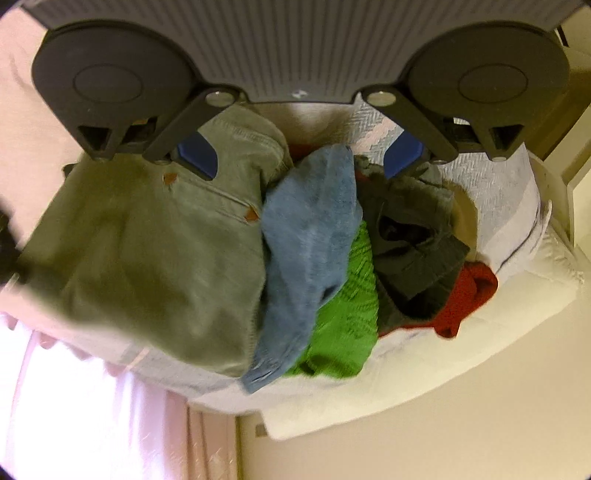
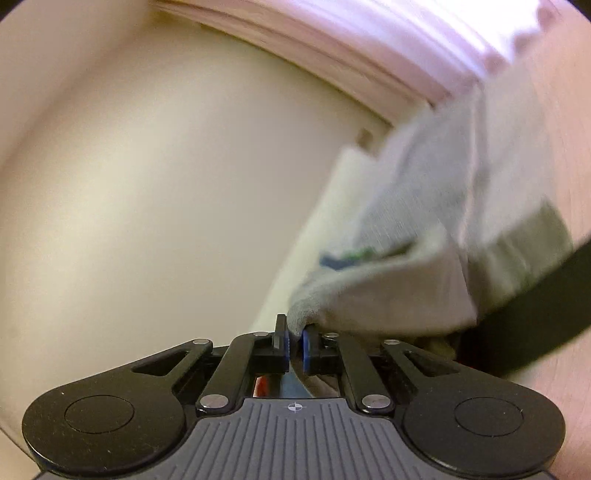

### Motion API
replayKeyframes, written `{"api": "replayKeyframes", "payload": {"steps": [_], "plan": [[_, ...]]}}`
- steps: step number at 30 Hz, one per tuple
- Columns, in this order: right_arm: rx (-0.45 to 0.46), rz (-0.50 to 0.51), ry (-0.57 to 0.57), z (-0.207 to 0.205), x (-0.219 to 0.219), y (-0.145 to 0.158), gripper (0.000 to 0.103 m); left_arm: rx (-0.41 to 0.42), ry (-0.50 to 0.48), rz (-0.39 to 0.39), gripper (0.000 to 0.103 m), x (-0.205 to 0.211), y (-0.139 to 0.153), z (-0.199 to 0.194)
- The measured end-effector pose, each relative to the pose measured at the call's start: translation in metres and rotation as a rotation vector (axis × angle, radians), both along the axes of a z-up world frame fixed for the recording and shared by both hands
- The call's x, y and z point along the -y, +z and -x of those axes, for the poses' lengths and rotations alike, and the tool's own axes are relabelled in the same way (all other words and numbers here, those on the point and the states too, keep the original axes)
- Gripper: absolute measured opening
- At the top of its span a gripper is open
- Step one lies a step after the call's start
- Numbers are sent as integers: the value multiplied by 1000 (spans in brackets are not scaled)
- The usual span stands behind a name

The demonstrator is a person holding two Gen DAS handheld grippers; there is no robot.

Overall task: Fold clothes
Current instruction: 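Grasp the olive-green trousers with the right tool and lift them off the pile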

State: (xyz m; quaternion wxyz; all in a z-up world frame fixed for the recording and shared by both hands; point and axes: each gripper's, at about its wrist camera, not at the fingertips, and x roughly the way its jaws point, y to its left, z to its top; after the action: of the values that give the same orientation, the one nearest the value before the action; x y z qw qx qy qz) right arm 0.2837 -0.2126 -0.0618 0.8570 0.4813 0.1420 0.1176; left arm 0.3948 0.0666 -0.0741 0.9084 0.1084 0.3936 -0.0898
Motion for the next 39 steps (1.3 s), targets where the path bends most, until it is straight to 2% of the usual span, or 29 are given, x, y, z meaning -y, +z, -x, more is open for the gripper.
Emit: {"api": "replayKeyframes", "payload": {"steps": [5, 13, 18, 22, 24, 26, 27, 28, 29, 31, 33, 35, 38, 39], "plan": [[126, 28, -96, 57, 18, 57, 5, 58, -62, 27, 95, 12, 28, 40], [290, 198, -303, 191, 83, 168, 4, 125, -170, 88, 95, 36, 65, 118], [343, 351, -442, 304, 122, 231, 4, 141, -273, 137, 95, 67, 79, 180], [311, 445, -533, 399, 145, 267, 4, 141, -374, 176, 95, 101, 85, 239], [185, 475, -516, 432, 157, 266, 5, 127, -435, 187, 95, 119, 82, 268], [45, 495, -503, 464, 168, 262, 23, 107, -506, 195, 95, 138, 79, 299], [-75, 472, -517, 477, 173, 248, 63, 90, -544, 193, 95, 147, 75, 314], [-205, 450, -537, 490, 178, 232, 93, 68, -577, 185, 95, 157, 71, 327], [-366, 435, -574, 499, 179, 209, 96, 44, -609, 175, 95, 166, 66, 340], [-678, 405, -648, 521, 181, 161, 95, -14, -673, 141, 95, 186, 54, 364], [-890, 413, -734, 559, 170, 106, 95, -51, -734, 100, 95, 201, 44, 384], [-1001, 345, -753, 591, 155, 64, 95, -79, -796, 54, 95, 215, 35, 406], [-1035, 185, -729, 633, 122, 18, 95, -80, -869, -4, 95, 230, 23, 427], [-1029, 169, -726, 642, 111, 12, 95, -83, -894, -17, 95, 233, 20, 430]]}}
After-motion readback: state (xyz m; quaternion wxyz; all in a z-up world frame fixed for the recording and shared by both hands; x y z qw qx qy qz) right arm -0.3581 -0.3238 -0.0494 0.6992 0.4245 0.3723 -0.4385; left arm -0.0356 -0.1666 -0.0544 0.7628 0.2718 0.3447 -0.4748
